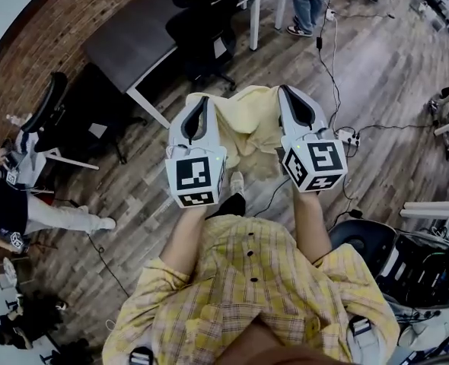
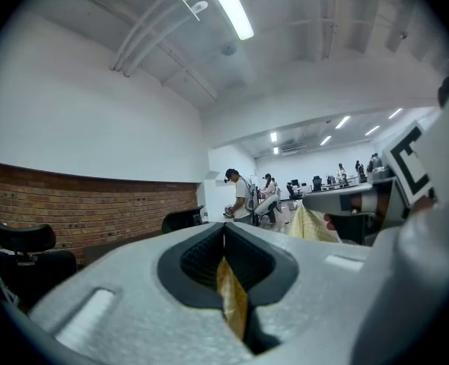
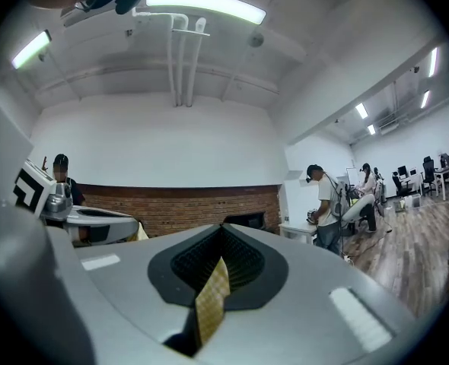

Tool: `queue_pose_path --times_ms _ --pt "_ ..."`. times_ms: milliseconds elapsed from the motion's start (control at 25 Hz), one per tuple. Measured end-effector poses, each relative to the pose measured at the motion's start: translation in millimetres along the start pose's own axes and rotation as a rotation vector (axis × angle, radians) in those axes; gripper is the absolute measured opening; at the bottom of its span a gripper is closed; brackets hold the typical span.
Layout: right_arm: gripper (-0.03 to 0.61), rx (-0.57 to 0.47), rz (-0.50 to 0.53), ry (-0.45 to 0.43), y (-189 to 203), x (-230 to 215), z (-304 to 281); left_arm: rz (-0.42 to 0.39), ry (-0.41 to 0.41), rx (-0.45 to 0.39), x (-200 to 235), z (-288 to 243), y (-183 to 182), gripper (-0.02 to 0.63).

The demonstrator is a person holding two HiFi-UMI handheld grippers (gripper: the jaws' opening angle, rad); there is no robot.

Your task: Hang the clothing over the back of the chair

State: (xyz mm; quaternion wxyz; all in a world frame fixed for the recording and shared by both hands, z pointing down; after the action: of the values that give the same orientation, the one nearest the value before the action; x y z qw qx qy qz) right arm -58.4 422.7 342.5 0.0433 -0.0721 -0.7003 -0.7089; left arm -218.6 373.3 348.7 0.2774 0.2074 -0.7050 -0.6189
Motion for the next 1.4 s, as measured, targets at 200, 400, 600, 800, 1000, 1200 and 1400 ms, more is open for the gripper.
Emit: queue_pose_path --times_ms 200,400,600,800,1000,1200,1400 --pt "0.009 0.002 0.020 0.002 -10 -21 -54 0.008 0.001 -0.005 19 -55 -18 0.003" --pt "0.009 -0.005 0.023 0.019 -22 -40 -110 0.001 0.022 -0.017 40 -108 -41 0.003" --pt "0.009 -0.001 0.091 0.076 -30 -54 -161 -0.008 0.036 -0.020 65 -156 -60 0.003" --pt "0.009 0.024 0.144 0.096 -30 -60 -204 -0.010 0.055 -0.020 85 -196 -67 0.003" --pt "0.009 0.030 0.128 0.101 -28 -67 -233 -0.006 0.062 -0.013 104 -222 -70 0.003" --pt "0.009 0.027 0.126 0.098 -26 -80 -252 -0.006 0.058 -0.019 110 -242 -74 0.003" --pt "0.009 0.008 0.123 0.071 -26 -102 -281 -0.007 0.031 -0.030 112 -273 -79 0.003"
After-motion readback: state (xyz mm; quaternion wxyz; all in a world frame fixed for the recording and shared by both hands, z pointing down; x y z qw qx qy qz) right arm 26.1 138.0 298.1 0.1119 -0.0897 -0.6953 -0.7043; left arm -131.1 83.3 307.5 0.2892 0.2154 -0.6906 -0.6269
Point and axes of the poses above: the fingertips, and each gripper's own axes: z backward along the fingers, x to its left, y out of its underside, the point moved 3 cm from there along z, backward along the fingers, and after that the axes turned 14 degrees about z, right-handed, at the moved point
